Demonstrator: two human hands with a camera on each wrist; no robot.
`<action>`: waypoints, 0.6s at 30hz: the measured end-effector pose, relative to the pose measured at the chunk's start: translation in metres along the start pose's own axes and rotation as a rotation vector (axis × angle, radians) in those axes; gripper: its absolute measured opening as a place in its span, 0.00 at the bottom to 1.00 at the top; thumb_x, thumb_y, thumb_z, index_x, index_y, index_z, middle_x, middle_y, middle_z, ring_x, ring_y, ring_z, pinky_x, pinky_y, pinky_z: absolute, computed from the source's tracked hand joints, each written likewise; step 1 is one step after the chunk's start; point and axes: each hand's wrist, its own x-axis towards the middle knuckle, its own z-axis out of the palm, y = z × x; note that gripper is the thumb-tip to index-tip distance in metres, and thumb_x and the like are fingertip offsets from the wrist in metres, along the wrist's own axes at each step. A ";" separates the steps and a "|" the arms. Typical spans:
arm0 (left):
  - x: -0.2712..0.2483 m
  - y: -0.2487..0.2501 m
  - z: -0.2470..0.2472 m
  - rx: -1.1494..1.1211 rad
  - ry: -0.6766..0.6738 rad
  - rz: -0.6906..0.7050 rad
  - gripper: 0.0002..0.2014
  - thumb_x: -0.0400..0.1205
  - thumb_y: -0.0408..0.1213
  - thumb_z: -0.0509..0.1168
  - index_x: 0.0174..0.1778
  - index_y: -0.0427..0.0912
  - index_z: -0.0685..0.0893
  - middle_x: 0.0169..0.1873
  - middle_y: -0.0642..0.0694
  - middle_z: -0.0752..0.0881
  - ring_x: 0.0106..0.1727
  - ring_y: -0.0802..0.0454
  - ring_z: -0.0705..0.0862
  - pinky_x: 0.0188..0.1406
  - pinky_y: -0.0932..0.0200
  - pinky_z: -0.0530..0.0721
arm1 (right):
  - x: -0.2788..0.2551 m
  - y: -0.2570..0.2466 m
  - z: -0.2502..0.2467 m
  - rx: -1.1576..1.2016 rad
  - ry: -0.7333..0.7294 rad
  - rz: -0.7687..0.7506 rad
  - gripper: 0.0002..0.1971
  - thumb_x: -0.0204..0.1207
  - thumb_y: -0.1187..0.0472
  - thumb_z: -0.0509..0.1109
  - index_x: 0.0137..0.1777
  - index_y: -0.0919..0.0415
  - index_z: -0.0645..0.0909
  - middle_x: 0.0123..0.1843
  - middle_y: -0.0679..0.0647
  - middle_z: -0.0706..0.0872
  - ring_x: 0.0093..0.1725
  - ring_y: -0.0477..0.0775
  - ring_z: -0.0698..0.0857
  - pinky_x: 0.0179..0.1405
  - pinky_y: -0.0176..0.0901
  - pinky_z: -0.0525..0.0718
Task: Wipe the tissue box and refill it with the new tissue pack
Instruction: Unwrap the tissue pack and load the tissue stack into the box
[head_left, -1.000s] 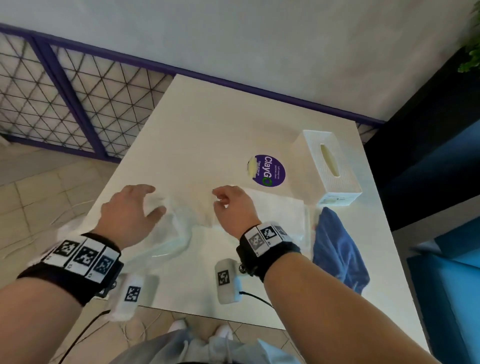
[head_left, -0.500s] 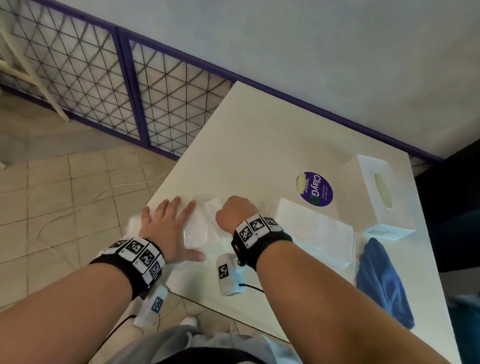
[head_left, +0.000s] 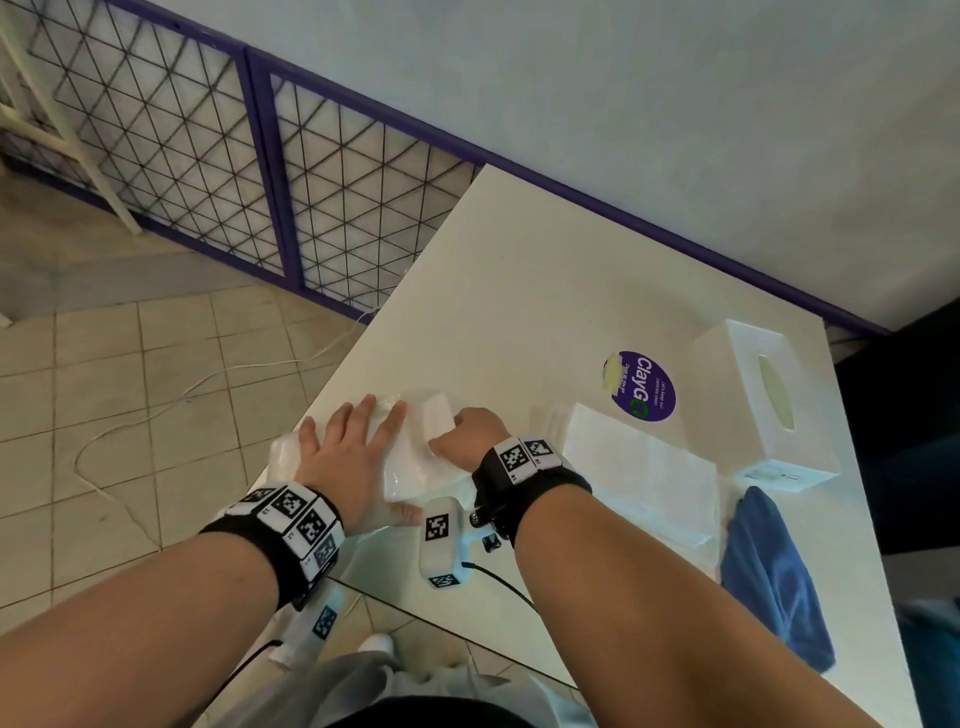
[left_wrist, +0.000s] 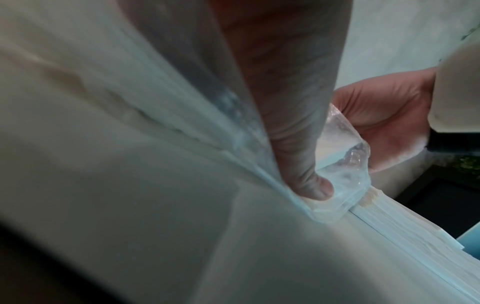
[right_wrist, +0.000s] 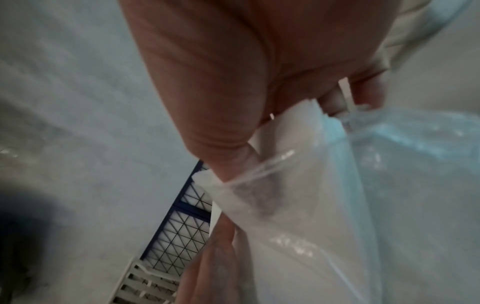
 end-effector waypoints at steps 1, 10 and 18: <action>-0.001 0.000 0.000 -0.009 0.005 -0.001 0.63 0.60 0.78 0.62 0.81 0.57 0.32 0.84 0.44 0.41 0.84 0.39 0.44 0.77 0.26 0.43 | 0.000 -0.001 -0.001 -0.040 0.042 -0.040 0.13 0.71 0.58 0.70 0.29 0.57 0.72 0.28 0.49 0.76 0.28 0.48 0.75 0.23 0.38 0.68; -0.001 0.014 -0.003 -0.052 0.011 -0.069 0.62 0.62 0.80 0.60 0.81 0.57 0.30 0.84 0.45 0.36 0.84 0.38 0.40 0.78 0.27 0.41 | -0.005 -0.004 -0.001 -0.238 0.108 -0.102 0.10 0.74 0.52 0.67 0.42 0.60 0.79 0.44 0.55 0.83 0.43 0.58 0.83 0.38 0.43 0.76; -0.004 0.011 -0.011 -0.051 -0.146 -0.044 0.62 0.61 0.66 0.68 0.81 0.54 0.33 0.84 0.44 0.40 0.84 0.35 0.38 0.79 0.26 0.42 | -0.016 -0.006 -0.031 -0.101 0.249 -0.112 0.13 0.77 0.59 0.59 0.59 0.57 0.78 0.58 0.56 0.85 0.53 0.60 0.83 0.63 0.55 0.79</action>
